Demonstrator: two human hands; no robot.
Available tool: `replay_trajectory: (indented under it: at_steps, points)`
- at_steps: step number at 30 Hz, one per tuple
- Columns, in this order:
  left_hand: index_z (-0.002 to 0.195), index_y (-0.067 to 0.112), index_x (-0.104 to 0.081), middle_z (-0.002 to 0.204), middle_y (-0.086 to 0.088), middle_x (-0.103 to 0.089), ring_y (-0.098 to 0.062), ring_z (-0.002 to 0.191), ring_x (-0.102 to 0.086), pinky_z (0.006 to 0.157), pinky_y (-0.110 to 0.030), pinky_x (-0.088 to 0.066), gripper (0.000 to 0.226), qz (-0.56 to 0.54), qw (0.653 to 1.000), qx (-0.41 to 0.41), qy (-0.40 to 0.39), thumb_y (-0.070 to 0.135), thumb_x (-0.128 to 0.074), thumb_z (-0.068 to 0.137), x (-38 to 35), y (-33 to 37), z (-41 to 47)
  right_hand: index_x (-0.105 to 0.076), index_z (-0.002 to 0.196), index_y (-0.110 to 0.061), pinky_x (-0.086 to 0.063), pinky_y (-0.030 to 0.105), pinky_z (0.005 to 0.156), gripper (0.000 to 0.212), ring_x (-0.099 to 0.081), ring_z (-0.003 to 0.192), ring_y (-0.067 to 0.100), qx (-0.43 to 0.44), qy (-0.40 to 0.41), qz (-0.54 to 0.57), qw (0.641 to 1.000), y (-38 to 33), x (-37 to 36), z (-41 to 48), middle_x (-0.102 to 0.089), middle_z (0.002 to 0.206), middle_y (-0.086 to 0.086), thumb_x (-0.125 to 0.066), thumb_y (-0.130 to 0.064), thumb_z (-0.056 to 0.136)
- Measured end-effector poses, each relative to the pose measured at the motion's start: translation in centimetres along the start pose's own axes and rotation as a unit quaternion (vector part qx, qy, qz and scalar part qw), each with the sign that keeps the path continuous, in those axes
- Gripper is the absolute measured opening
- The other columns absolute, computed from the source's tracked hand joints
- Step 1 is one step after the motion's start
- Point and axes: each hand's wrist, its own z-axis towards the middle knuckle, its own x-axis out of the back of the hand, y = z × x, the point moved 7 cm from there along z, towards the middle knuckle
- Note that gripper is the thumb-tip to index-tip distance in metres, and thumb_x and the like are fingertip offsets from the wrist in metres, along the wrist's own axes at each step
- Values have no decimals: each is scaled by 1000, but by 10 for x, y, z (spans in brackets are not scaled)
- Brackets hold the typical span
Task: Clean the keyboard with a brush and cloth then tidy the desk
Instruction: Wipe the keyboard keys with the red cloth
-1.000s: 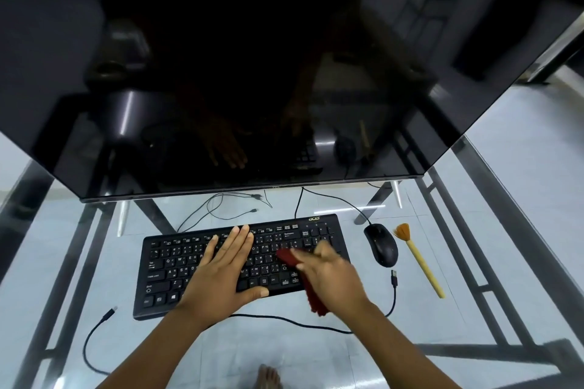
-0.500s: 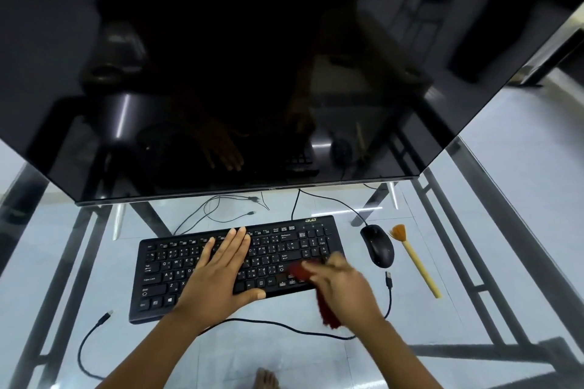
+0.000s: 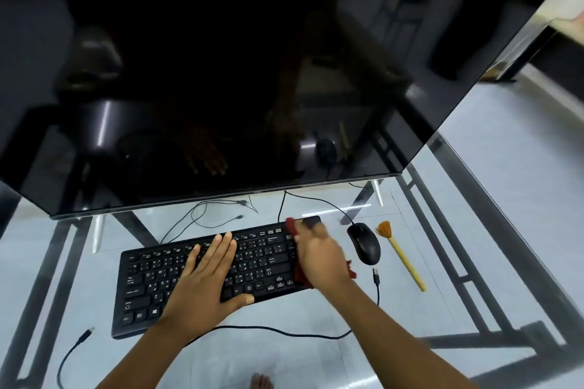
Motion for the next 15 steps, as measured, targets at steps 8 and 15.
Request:
replay_trajectory:
  at_steps: [8,15]
  points:
    - [153,15,-15,161,2,-7,-12,148,-1,116,-43,-1,103,-2,1000,-2,10,85,-32,80,1,0,0,-51,130,-22,-57,33,66,31,-68,75,26,-75,47,7,996,13,16,29,-54,113,11,-38,-25,102]
    - [153,15,-16,161,1,-9,-13,148,-3,116,-43,-2,102,1,1000,-1,1,85,-32,80,1,3,2,-46,137,-33,-56,37,69,37,-66,76,29,-83,60,46,994,32,16,27,-50,110,8,-37,-34,101]
